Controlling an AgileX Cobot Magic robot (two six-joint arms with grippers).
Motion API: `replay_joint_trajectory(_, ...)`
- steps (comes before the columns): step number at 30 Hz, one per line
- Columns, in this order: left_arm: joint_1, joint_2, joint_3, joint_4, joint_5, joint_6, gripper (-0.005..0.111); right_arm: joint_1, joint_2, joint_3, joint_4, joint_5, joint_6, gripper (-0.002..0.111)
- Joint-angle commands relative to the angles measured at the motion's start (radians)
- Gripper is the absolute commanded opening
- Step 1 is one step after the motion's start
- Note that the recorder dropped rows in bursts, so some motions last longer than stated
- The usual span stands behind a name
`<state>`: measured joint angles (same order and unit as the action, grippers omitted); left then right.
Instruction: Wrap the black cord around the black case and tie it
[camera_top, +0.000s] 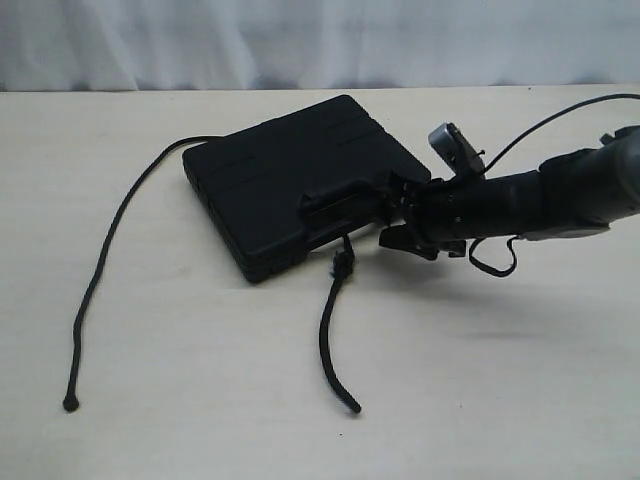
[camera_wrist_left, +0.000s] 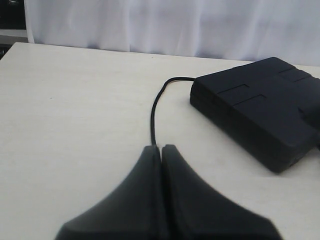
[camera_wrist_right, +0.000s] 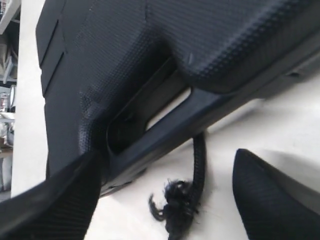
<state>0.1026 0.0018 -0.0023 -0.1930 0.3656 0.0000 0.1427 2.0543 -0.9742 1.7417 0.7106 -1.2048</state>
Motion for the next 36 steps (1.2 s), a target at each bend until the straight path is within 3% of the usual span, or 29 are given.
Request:
replay_joint_trajectory(1, -0.010, -0.002, 0.002, -0.001, -0.009, 0.000, 0.000, 0.000, 0.026, -0.032, 0.003, 0.047, -0.013, 0.069)
replay_joint_trajectory(21, -0.010, -0.002, 0.002, -0.001, -0.008, 0.000, 0.000, 0.000, 0.148, -0.131, 0.003, 0.150, -0.086, 0.068)
replay_joint_trajectory(25, -0.010, -0.002, 0.002, -0.001, -0.008, 0.000, 0.000, 0.000, 0.150, -0.162, 0.003, 0.153, -0.092, 0.049)
replay_joint_trajectory(27, -0.010, -0.002, 0.002, -0.001, -0.008, 0.000, 0.000, 0.000, 0.150, -0.174, 0.003, 0.141, -0.088, 0.046)
replay_joint_trajectory(31, -0.010, -0.002, 0.002, -0.001, -0.011, 0.000, 0.000, 0.000, 0.150, -0.176, 0.003, 0.096, -0.054, 0.048)
replay_joint_trajectory(34, -0.010, -0.002, 0.002, -0.003, -0.009, 0.000, 0.000, 0.000, 0.150, -0.176, 0.003, 0.099, -0.067, 0.064)
replay_joint_trajectory(36, -0.010, -0.002, 0.002, -0.003, -0.009, 0.000, 0.000, 0.000, 0.150, -0.178, 0.003, 0.099, -0.077, 0.069)
